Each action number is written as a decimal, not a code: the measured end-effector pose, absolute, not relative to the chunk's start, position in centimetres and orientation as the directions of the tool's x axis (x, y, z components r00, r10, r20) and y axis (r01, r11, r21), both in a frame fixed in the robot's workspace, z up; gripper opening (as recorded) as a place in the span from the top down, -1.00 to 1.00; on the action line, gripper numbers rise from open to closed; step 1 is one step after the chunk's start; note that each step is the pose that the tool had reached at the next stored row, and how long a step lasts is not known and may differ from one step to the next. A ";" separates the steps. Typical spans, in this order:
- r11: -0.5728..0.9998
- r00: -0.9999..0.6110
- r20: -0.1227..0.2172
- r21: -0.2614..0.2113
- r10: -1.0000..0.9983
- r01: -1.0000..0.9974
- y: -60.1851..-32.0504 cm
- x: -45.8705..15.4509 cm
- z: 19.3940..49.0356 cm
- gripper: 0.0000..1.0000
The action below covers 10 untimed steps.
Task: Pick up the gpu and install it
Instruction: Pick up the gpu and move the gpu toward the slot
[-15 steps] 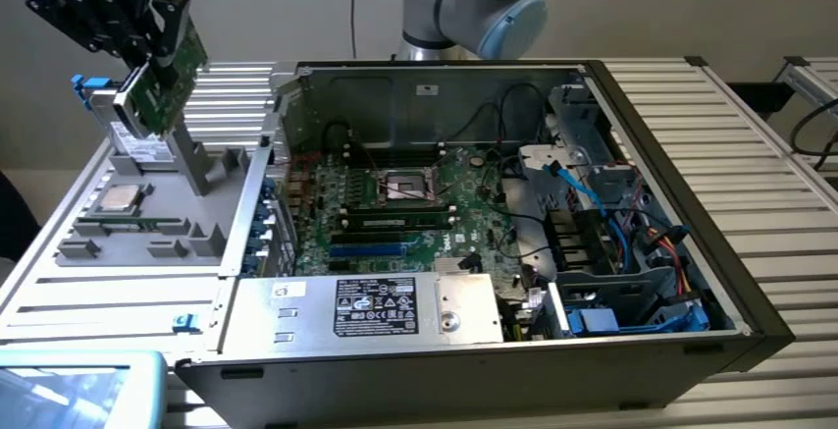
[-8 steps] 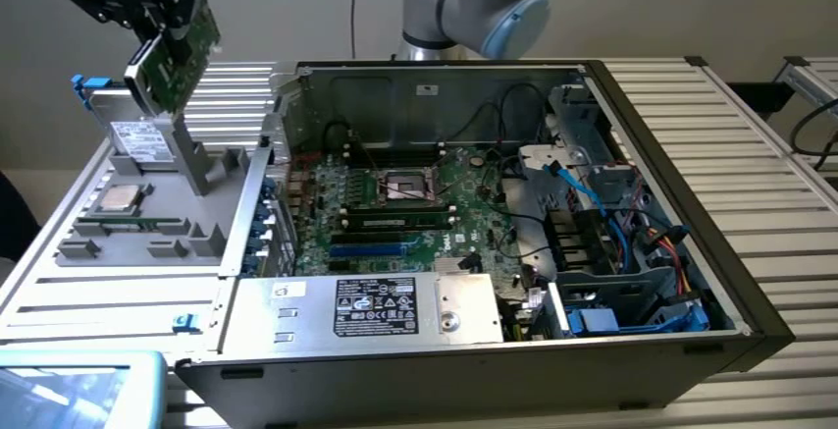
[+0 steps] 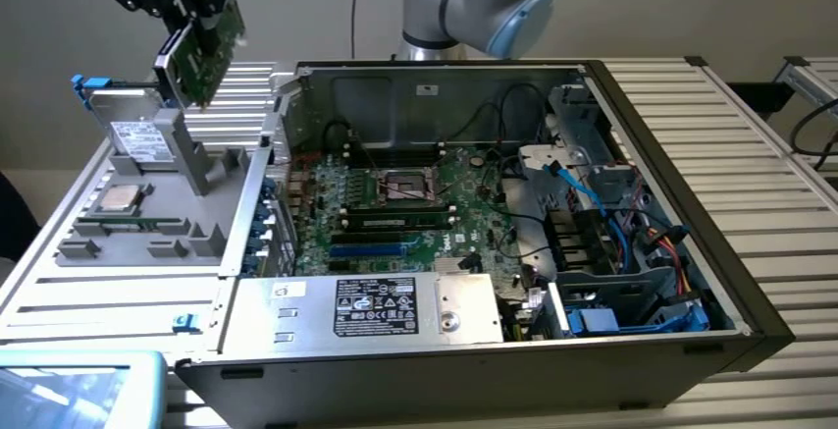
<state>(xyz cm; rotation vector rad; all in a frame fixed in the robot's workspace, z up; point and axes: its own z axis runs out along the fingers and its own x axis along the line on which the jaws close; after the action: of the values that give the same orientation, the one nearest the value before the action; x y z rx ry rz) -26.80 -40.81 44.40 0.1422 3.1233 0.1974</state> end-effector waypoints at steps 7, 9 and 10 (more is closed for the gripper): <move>0.988 -0.996 0.007 0.125 0.091 0.091 -41.6 -24.1 44.5 0.44; 0.988 -0.996 0.010 0.125 0.091 0.092 -41.9 -23.3 44.6 0.44; 0.988 -0.996 0.011 0.125 0.091 0.092 -42.1 -22.9 44.6 0.44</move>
<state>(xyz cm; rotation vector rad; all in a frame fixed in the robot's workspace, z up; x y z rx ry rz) -22.87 -42.08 44.61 0.1442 3.1372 0.1973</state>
